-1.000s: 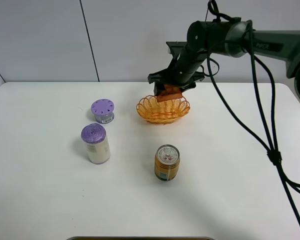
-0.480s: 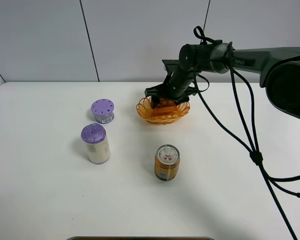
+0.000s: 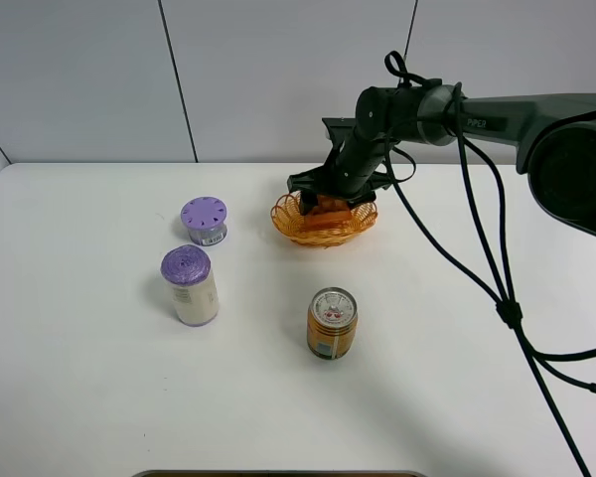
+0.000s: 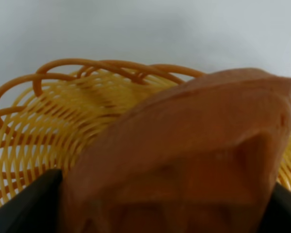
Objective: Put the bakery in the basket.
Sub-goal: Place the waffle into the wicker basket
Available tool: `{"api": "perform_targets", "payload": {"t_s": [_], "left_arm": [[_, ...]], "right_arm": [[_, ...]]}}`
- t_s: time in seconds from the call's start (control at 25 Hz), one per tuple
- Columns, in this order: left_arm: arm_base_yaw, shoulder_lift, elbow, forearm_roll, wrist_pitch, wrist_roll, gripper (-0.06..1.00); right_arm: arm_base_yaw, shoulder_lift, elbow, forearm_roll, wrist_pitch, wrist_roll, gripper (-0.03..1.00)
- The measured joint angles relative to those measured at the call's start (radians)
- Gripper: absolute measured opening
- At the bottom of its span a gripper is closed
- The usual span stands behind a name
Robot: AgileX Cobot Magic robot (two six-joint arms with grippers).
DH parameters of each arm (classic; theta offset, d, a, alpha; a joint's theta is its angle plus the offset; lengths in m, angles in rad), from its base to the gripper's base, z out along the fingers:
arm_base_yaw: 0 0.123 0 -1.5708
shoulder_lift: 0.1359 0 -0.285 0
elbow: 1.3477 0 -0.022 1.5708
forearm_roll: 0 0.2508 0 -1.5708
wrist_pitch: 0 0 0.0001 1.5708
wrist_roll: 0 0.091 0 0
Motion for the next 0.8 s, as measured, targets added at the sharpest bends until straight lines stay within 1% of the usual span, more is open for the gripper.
{"api": "perform_targets", "payload": {"t_s": [0.32,0.64,0.8], "left_arm": [[0.0,0.0,0.0,0.0,0.0,0.0,0.99],[0.0,0.0,0.0,0.0,0.0,0.0,0.99],[0.0,0.0,0.0,0.0,0.0,0.0,0.99]], "right_arm": [[0.0,0.0,0.0,0.001,0.006,0.0,0.7],[0.0,0.0,0.0,0.002,0.053,0.0,0.7],[0.0,0.0,0.0,0.002,0.054,0.0,0.81]]}}
